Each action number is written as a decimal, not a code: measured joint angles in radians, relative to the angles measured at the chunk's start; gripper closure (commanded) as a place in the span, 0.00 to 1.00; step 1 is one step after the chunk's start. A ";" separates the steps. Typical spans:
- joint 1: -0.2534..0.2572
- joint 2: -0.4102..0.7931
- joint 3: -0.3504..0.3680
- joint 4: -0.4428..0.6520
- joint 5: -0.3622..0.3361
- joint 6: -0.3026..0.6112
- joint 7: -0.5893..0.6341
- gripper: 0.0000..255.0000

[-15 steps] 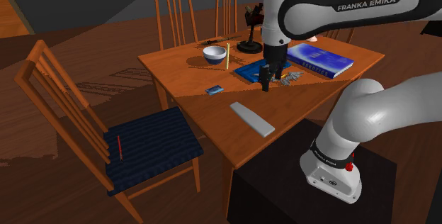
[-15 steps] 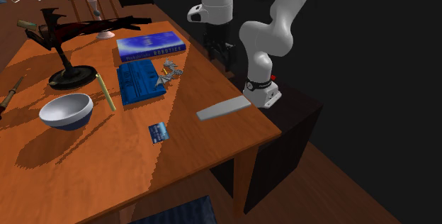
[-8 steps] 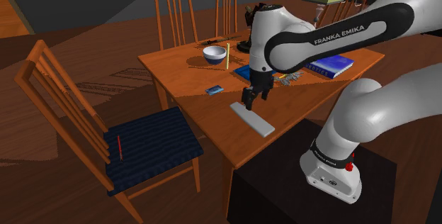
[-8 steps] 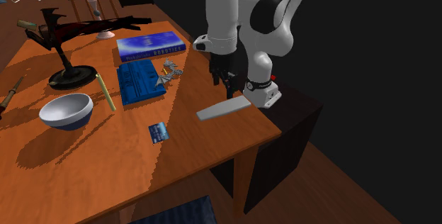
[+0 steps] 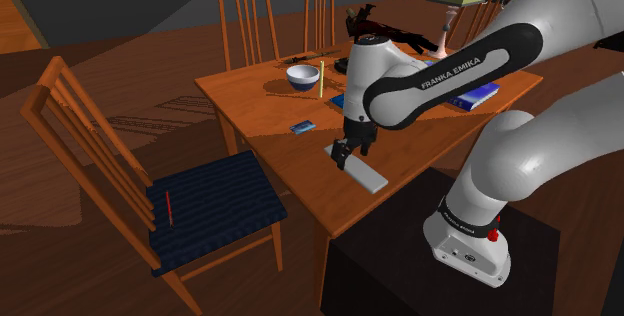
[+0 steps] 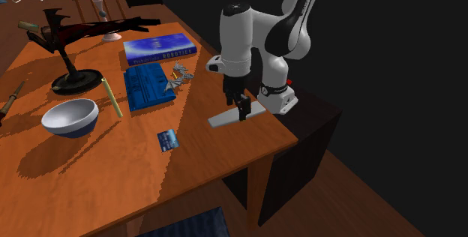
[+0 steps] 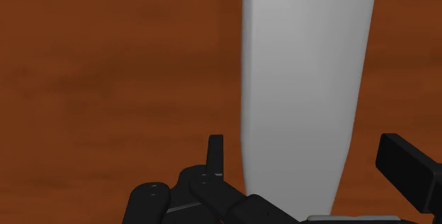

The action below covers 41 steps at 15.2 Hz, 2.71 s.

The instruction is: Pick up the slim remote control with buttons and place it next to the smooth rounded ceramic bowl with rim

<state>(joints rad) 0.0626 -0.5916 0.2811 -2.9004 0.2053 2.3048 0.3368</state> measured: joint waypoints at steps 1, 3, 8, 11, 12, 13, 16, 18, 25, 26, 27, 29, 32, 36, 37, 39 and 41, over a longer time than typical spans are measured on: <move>0.001 0.009 0.002 -0.009 0.002 0.018 0.000 0.00; 0.001 0.024 0.006 -0.016 0.005 0.041 0.001 0.00; 0.001 0.032 0.007 -0.019 0.005 0.051 0.001 0.00; 0.001 0.032 0.007 -0.019 0.005 0.051 0.001 1.00; 0.001 0.032 0.007 -0.019 0.005 0.051 0.001 1.00; 0.001 0.032 0.007 -0.019 0.005 0.051 0.001 1.00; 0.001 0.032 0.007 -0.019 0.005 0.051 0.001 1.00; 0.001 0.032 0.007 -0.019 0.005 0.051 0.001 1.00; 0.003 -0.035 -0.005 0.013 -0.001 -0.046 0.003 1.00; 0.002 -0.047 -0.009 0.021 -0.004 -0.067 0.001 1.00; 0.001 -0.054 -0.011 0.030 -0.006 -0.083 0.001 1.00; 0.002 -0.075 -0.014 0.048 -0.009 -0.121 0.004 1.00; -0.002 -0.105 -0.027 0.073 -0.018 -0.176 -0.002 1.00; -0.002 -0.137 -0.034 0.109 -0.024 -0.244 0.002 1.00; -0.004 -0.142 -0.038 0.120 -0.028 -0.260 0.000 1.00; -0.005 -0.150 -0.042 0.142 -0.031 -0.290 0.001 1.00; -0.007 -0.163 -0.047 0.165 -0.036 -0.326 0.001 1.00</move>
<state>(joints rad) 0.0559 -0.7550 0.2341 -2.7354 0.1694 1.9790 0.3382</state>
